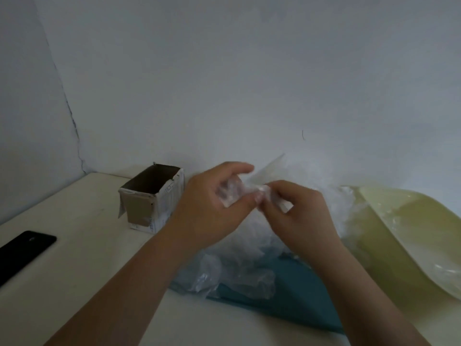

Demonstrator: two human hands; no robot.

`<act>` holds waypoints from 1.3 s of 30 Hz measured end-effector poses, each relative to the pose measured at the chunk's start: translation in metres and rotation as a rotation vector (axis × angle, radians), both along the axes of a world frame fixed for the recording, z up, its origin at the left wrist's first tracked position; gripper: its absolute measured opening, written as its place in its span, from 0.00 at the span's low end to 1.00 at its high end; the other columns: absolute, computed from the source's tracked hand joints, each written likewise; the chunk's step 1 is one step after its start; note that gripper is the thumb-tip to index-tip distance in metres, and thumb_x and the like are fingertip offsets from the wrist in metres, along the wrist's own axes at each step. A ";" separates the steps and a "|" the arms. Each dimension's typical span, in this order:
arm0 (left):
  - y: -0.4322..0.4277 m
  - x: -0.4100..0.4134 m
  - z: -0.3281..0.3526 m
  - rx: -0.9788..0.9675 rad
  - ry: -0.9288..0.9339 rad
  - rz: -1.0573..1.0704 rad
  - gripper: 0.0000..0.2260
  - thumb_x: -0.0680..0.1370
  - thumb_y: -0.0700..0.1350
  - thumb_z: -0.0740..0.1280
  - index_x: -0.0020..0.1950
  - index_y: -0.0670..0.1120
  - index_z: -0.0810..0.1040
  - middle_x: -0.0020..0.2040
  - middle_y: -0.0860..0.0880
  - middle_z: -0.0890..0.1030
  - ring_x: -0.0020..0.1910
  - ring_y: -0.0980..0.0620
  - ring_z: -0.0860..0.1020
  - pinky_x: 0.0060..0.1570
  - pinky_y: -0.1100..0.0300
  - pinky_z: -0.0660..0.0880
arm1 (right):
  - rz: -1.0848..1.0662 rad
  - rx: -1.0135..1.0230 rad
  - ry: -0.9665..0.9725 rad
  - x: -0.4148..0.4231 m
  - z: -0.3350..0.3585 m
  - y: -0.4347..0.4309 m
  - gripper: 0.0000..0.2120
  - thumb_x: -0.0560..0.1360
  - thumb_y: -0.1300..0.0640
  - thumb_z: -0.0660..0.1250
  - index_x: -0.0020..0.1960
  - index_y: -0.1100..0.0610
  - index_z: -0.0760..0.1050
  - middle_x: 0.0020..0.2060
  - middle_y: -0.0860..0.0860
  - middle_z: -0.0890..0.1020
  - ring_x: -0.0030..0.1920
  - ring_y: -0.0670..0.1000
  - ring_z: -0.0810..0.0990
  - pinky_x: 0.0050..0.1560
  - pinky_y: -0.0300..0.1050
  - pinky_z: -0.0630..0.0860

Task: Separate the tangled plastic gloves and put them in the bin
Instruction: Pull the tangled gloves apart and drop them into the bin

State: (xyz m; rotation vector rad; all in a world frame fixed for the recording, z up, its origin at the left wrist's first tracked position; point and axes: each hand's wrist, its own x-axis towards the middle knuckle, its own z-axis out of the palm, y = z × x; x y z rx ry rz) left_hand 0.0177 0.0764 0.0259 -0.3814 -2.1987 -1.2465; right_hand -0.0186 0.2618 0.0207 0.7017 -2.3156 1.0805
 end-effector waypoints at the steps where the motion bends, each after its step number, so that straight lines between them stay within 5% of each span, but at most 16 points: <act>1: -0.003 0.000 0.001 0.023 -0.073 0.010 0.23 0.72 0.58 0.79 0.66 0.62 0.78 0.52 0.62 0.82 0.54 0.63 0.80 0.51 0.71 0.77 | 0.010 -0.135 -0.112 0.000 0.003 0.002 0.09 0.80 0.51 0.71 0.44 0.54 0.84 0.36 0.45 0.86 0.37 0.43 0.83 0.43 0.37 0.78; 3: -0.009 -0.001 0.003 0.051 -0.227 0.003 0.29 0.67 0.61 0.80 0.66 0.61 0.78 0.51 0.60 0.82 0.53 0.62 0.81 0.51 0.65 0.81 | 0.055 -0.372 -0.336 0.002 0.008 0.005 0.14 0.80 0.53 0.70 0.40 0.60 0.83 0.31 0.50 0.85 0.30 0.44 0.80 0.34 0.36 0.75; 7: -0.007 -0.008 -0.003 0.306 -0.370 -0.030 0.07 0.73 0.50 0.80 0.49 0.51 0.87 0.46 0.51 0.88 0.47 0.53 0.85 0.50 0.57 0.83 | 0.181 -0.678 -0.727 0.004 0.011 0.003 0.13 0.82 0.55 0.68 0.45 0.62 0.85 0.40 0.63 0.85 0.38 0.59 0.83 0.40 0.55 0.81; 13: -0.004 -0.011 -0.004 0.648 -0.471 -0.071 0.07 0.81 0.47 0.72 0.50 0.44 0.86 0.47 0.46 0.87 0.48 0.49 0.85 0.51 0.53 0.83 | 0.287 -0.677 -0.960 0.001 0.000 -0.004 0.17 0.85 0.52 0.62 0.60 0.63 0.82 0.50 0.63 0.86 0.47 0.61 0.85 0.58 0.63 0.79; 21: -0.027 -0.028 -0.002 1.031 -0.382 -0.060 0.05 0.80 0.39 0.71 0.45 0.39 0.82 0.50 0.38 0.87 0.49 0.41 0.87 0.55 0.43 0.83 | 0.180 -0.840 -0.936 -0.008 0.000 0.001 0.09 0.84 0.61 0.64 0.56 0.68 0.77 0.39 0.62 0.82 0.29 0.57 0.79 0.28 0.47 0.80; 23: -0.033 -0.027 0.003 1.028 -0.380 -0.092 0.08 0.75 0.41 0.75 0.46 0.36 0.81 0.53 0.35 0.86 0.48 0.40 0.86 0.52 0.46 0.83 | 0.030 -0.751 -0.699 -0.009 0.002 0.007 0.08 0.83 0.62 0.64 0.60 0.63 0.77 0.47 0.60 0.83 0.35 0.53 0.83 0.32 0.45 0.81; 25: -0.037 -0.023 0.006 0.907 -0.424 -0.096 0.17 0.64 0.47 0.79 0.44 0.36 0.81 0.52 0.33 0.85 0.49 0.38 0.86 0.52 0.45 0.83 | -0.224 -0.399 -0.185 -0.005 0.007 0.013 0.12 0.82 0.60 0.65 0.66 0.55 0.76 0.59 0.54 0.80 0.50 0.48 0.82 0.46 0.39 0.80; 27: -0.035 -0.016 0.007 0.695 -0.446 -0.132 0.18 0.65 0.47 0.79 0.43 0.35 0.79 0.50 0.28 0.82 0.49 0.32 0.84 0.55 0.40 0.83 | -0.265 -0.152 0.215 0.004 0.015 0.017 0.16 0.81 0.55 0.67 0.69 0.53 0.75 0.64 0.48 0.77 0.61 0.47 0.78 0.59 0.43 0.76; 28: -0.032 -0.012 0.007 0.616 -0.456 -0.197 0.15 0.71 0.44 0.78 0.45 0.35 0.78 0.51 0.28 0.83 0.51 0.30 0.83 0.53 0.41 0.84 | -0.188 -0.143 0.211 0.009 0.019 0.017 0.17 0.81 0.51 0.67 0.69 0.52 0.75 0.64 0.45 0.78 0.63 0.44 0.77 0.62 0.44 0.75; 30: -0.024 -0.002 0.012 0.532 -0.467 -0.327 0.05 0.82 0.37 0.69 0.50 0.35 0.76 0.53 0.35 0.86 0.52 0.33 0.85 0.49 0.46 0.85 | 0.044 -0.249 -0.091 0.021 0.032 0.014 0.21 0.79 0.38 0.65 0.67 0.47 0.77 0.61 0.40 0.82 0.61 0.38 0.79 0.63 0.45 0.77; 33: -0.018 0.006 0.015 0.423 -0.453 -0.395 0.04 0.83 0.34 0.65 0.50 0.33 0.76 0.52 0.38 0.87 0.50 0.37 0.86 0.47 0.47 0.85 | 0.197 -0.180 -0.400 0.022 0.038 0.017 0.30 0.73 0.28 0.64 0.64 0.46 0.81 0.55 0.41 0.86 0.56 0.41 0.84 0.62 0.50 0.81; 36: -0.020 0.013 0.016 0.395 -0.434 -0.488 0.08 0.79 0.33 0.68 0.41 0.41 0.80 0.47 0.36 0.85 0.47 0.36 0.86 0.42 0.49 0.84 | 0.269 0.054 -0.526 0.011 0.031 0.022 0.27 0.70 0.30 0.73 0.59 0.49 0.84 0.50 0.47 0.88 0.53 0.51 0.86 0.60 0.61 0.81; 39: -0.023 0.016 0.013 0.393 -0.440 -0.546 0.08 0.74 0.36 0.71 0.37 0.45 0.81 0.40 0.39 0.81 0.39 0.41 0.83 0.41 0.49 0.84 | 0.485 0.023 -0.760 0.002 0.025 0.033 0.23 0.70 0.39 0.77 0.57 0.55 0.85 0.50 0.55 0.88 0.53 0.57 0.86 0.61 0.64 0.80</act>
